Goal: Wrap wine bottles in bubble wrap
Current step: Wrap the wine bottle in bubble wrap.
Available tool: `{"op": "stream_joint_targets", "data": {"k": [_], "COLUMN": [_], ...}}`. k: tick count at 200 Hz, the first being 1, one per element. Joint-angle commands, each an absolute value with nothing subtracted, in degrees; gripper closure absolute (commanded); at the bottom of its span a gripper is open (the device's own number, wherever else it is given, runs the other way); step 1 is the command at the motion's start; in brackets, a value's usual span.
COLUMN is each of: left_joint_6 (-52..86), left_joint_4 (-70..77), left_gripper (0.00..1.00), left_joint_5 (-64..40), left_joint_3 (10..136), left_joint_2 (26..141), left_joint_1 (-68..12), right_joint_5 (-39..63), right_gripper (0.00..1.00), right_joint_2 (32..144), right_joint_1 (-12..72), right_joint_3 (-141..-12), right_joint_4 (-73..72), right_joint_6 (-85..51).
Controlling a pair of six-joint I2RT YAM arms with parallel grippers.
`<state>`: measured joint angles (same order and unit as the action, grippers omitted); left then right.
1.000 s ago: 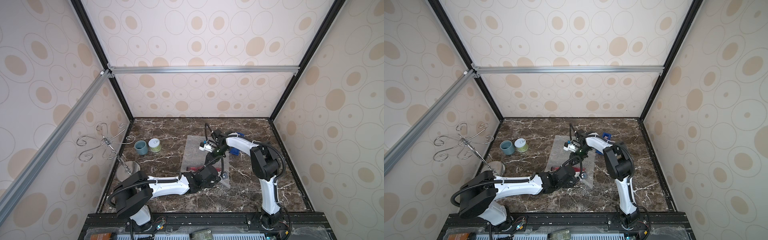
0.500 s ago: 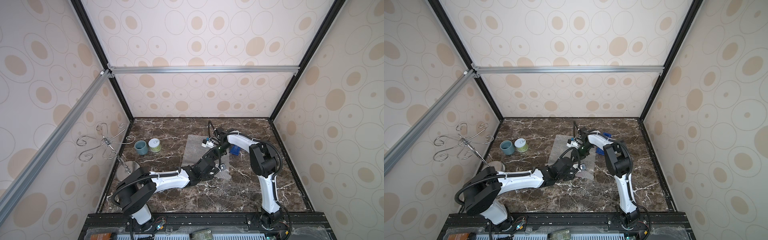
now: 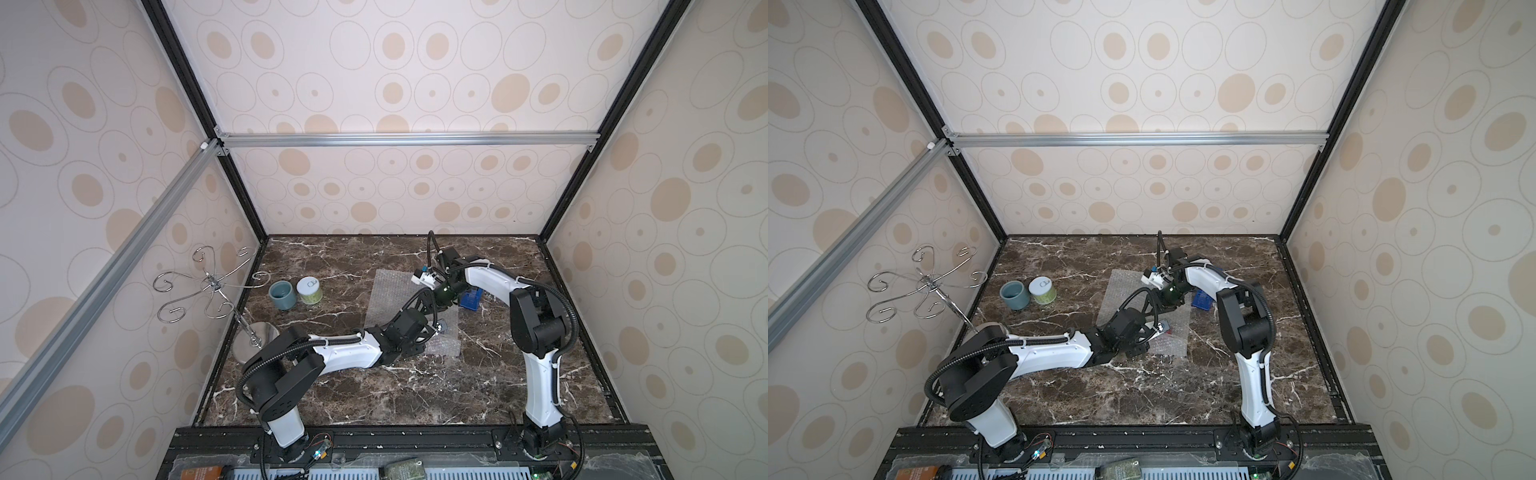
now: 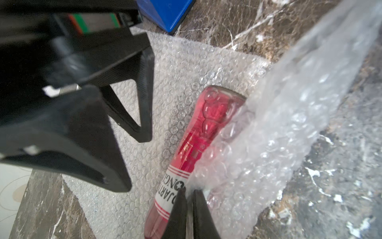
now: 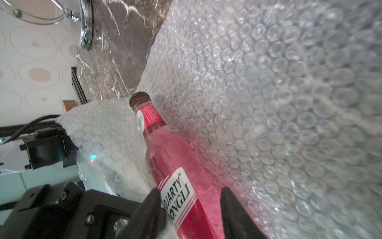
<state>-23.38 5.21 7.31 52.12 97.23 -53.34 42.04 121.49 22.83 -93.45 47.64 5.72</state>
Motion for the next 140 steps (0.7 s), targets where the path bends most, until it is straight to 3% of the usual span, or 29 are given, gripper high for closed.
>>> {"op": "stream_joint_targets", "data": {"k": [1,66,140], "left_joint_6": [-23.85,-25.75,-22.29], "left_joint_4": [4.52,4.47,0.04], "left_gripper": [0.91,0.97,0.86], "left_joint_5": [6.14,6.37,2.72], "left_joint_3": [54.3,57.05,62.5], "left_joint_2": [95.88,96.05,105.64], "left_joint_1": [-52.91,-52.11,-48.14], "right_joint_5": [40.04,37.87,36.76], "right_gripper": [0.53,0.58,0.45], "right_joint_2": [121.19,119.64,110.09], "right_joint_1": [22.65,21.74,17.94], "right_joint_3": [-94.48,-93.4,-83.36], "right_joint_4": [48.91,48.2,39.28], "right_joint_6": [4.26,1.95,-4.88]}}
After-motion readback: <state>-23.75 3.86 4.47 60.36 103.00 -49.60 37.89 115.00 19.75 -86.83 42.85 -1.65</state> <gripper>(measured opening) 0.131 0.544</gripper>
